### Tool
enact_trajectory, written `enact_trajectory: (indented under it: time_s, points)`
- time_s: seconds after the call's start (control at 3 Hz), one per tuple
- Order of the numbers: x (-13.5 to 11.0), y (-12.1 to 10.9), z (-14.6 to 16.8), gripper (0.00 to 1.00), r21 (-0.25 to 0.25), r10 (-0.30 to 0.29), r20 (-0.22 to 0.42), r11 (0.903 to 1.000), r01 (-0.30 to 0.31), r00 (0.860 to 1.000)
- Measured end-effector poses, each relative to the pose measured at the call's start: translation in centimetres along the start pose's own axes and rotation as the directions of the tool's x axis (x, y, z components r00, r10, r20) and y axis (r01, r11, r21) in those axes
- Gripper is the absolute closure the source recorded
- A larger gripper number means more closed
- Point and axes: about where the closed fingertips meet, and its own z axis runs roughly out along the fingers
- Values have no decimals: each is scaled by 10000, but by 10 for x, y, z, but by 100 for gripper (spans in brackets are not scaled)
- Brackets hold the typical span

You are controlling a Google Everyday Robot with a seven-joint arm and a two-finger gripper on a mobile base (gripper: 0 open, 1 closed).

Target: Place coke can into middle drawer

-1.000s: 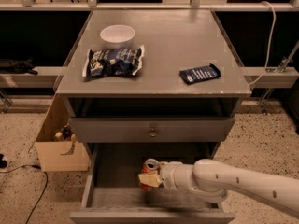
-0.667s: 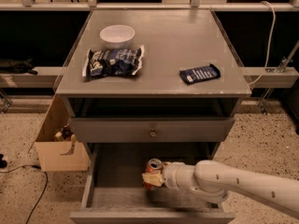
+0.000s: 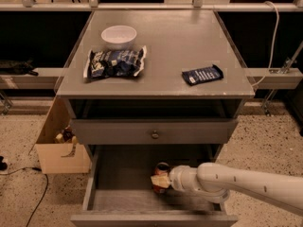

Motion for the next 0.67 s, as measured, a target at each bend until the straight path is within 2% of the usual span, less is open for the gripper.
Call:
enact_trajectory:
  time_s: [0.33,0.67]
  points:
    - [-2,1,-2,100,2,-1,-8,10000,1,10000]
    - [-2,1,-2,82,1,-2,-8,10000,2,10000]
